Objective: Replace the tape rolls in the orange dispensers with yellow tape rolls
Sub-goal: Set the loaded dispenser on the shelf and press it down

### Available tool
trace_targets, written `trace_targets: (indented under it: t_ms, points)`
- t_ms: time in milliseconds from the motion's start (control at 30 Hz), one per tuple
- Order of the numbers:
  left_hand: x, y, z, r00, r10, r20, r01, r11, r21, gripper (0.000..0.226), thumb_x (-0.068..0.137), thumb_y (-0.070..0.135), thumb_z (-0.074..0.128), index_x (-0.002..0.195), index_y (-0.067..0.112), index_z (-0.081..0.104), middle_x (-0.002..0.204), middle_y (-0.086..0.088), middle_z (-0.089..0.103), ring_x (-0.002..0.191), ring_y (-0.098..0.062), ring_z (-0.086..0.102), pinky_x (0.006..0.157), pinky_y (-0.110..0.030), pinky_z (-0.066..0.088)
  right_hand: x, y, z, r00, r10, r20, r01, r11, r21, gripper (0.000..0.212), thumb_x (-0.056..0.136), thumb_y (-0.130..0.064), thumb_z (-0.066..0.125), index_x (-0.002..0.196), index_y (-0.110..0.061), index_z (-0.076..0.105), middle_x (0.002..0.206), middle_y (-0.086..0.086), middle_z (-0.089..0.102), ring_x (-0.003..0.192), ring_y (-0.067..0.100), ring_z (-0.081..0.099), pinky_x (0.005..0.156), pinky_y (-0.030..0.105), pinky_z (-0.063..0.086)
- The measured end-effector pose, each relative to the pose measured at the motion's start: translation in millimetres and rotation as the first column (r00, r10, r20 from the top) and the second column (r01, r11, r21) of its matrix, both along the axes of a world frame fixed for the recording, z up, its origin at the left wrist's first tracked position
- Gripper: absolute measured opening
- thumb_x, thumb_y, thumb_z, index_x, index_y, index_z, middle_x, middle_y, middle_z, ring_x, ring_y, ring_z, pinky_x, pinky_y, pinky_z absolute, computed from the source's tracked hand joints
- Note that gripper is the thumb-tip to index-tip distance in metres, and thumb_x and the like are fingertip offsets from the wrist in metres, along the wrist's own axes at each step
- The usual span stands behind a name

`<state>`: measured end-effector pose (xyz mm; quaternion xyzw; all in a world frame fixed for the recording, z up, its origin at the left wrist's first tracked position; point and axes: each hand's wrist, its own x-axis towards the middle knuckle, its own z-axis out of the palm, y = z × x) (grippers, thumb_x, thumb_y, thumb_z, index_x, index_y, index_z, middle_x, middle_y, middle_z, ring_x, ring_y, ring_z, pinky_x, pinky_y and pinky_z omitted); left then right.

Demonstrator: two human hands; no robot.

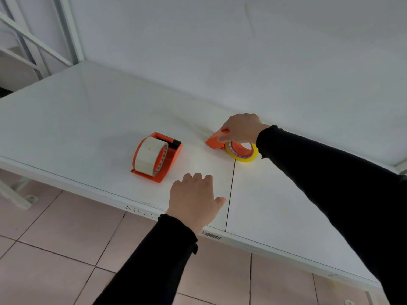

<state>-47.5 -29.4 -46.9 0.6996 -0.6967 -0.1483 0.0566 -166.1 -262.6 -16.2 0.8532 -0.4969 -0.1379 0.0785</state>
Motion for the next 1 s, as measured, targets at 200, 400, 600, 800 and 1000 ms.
trace_targets:
  t_ms: [200,400,600,800,1000]
  points:
    - [-4.5,0.7,0.5,1.0,-0.017,-0.009,0.017,1.0,0.009,0.055,0.092,0.057,0.043,0.13,0.019,0.054,0.121,-0.001,0.061,0.113,-0.023,0.054,0.088,-0.036,0.045,-7.1,11.1,9.2,0.999,0.015,-0.033,-0.014,0.999,0.049,0.04,0.081,-0.057,0.053,0.065,-0.02,0.051,0.062,-0.002,0.046,0.061,0.022,0.046,0.058,0.031,0.032]
    - [-6.8,2.6,2.0,0.999,-0.025,-0.019,0.026,0.999,0.022,0.056,0.093,0.058,0.043,0.132,0.019,0.052,0.126,-0.002,0.059,0.117,-0.024,0.052,0.091,-0.038,0.045,-13.6,17.5,15.3,0.995,0.041,-0.092,-0.036,0.997,0.062,0.037,0.077,-0.056,0.053,0.064,-0.021,0.051,0.061,-0.003,0.046,0.061,0.023,0.045,0.06,0.031,0.033]
    - [-6.4,3.2,0.9,0.999,-0.029,-0.015,0.03,0.999,0.021,0.055,0.092,0.057,0.043,0.131,0.019,0.052,0.127,-0.002,0.059,0.117,-0.024,0.052,0.091,-0.037,0.044,-34.6,22.5,11.2,0.995,0.037,-0.089,-0.035,0.999,0.027,0.04,0.077,-0.057,0.051,0.069,-0.019,0.058,0.068,0.002,0.058,0.067,0.026,0.057,0.061,0.031,0.036]
    - [-7.9,4.3,2.4,0.999,-0.047,-0.014,0.047,0.999,0.014,0.057,0.093,0.058,0.042,0.133,0.02,0.051,0.127,-0.002,0.059,0.117,-0.023,0.052,0.091,-0.037,0.045,-43.8,21.6,6.4,0.993,0.066,-0.101,-0.064,0.998,0.019,0.054,0.076,-0.066,0.045,0.094,-0.023,0.072,0.092,0.0,0.072,0.09,0.025,0.068,0.065,0.03,0.041]
    - [-1.6,5.5,2.3,0.999,-0.047,-0.003,0.046,0.999,-0.02,0.057,0.093,0.058,0.041,0.134,0.019,0.05,0.127,-0.002,0.059,0.116,-0.023,0.052,0.091,-0.037,0.045,-45.3,20.5,8.0,0.988,0.076,-0.131,-0.072,0.997,0.035,0.055,0.077,-0.068,0.042,0.096,-0.025,0.071,0.091,-0.001,0.071,0.088,0.024,0.067,0.061,0.03,0.037]
